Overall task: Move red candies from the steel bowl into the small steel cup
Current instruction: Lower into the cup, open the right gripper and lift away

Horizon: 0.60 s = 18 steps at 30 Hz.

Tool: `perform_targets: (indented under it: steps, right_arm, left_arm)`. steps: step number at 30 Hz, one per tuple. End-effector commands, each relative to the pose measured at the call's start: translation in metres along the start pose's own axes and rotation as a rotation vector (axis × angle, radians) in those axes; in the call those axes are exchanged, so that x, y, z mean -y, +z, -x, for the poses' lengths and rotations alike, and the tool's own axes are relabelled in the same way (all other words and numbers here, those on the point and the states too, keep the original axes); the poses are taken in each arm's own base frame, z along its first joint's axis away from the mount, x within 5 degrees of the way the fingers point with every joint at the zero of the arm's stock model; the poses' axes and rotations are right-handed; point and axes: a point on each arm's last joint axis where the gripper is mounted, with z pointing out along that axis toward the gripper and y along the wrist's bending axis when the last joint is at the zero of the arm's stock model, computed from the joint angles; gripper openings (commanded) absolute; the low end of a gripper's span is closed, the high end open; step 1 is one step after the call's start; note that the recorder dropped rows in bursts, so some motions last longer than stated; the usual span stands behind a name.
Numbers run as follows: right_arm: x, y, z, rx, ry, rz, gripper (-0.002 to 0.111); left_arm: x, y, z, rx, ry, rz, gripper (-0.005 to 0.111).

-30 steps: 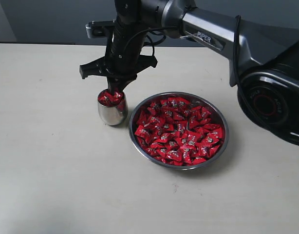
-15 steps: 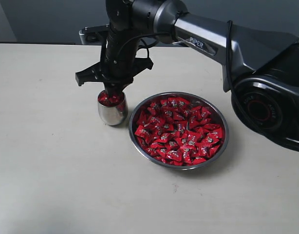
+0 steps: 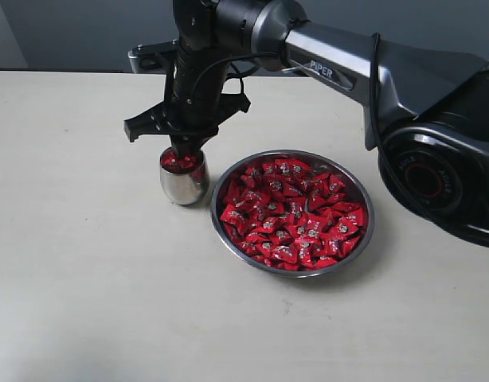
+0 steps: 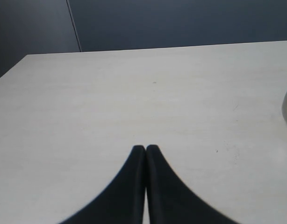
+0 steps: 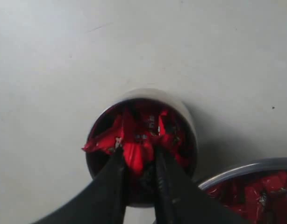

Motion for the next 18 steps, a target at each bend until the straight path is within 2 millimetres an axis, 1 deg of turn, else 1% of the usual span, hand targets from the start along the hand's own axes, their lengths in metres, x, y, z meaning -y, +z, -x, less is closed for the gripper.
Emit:
perform_targets:
  steps: [1, 4, 6, 7, 18]
  right_arm:
    - [0.0012, -0.0034, 0.0013, 0.007, -0.011, -0.004, 0.006]
    - [0.0012, -0.0034, 0.0013, 0.007, -0.011, -0.004, 0.026]
    - [0.0011, -0.0034, 0.0017, 0.011, -0.009, -0.004, 0.036]
    - [0.0011, -0.0034, 0.002, 0.014, -0.009, -0.003, 0.038]
    - [-0.0002, -0.0034, 0.0035, 0.03, -0.003, 0.011, 0.038]
  left_arm:
    - [0.0003, 0.0001, -0.0006, 0.008, 0.002, -0.005, 0.0]
    - [0.0003, 0.0001, -0.0006, 0.008, 0.002, -0.005, 0.0]
    - [0.0003, 0.0001, -0.0006, 0.008, 0.002, -0.005, 0.0]
    - [0.0003, 0.0001, -0.0006, 0.008, 0.002, -0.005, 0.0]
    - [0.0003, 0.0001, -0.0006, 0.008, 0.002, -0.005, 0.0]
